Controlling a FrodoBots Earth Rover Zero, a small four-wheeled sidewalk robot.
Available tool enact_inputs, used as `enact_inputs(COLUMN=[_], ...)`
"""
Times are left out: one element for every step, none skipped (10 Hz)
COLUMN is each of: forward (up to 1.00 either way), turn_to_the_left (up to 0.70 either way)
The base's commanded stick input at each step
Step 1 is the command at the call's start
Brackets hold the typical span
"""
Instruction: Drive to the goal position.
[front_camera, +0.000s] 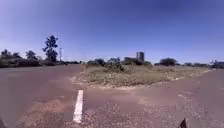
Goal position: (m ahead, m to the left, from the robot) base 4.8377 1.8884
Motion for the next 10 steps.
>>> enact_inputs(forward=[0.00,0.00,0.00,0.00,0.00,0.00,0.00,0.00,0.00,0.00], turn_to_the_left=[0.70,0.70,0.70,0.70,0.70,0.70,0.70,0.70,0.70,0.70])
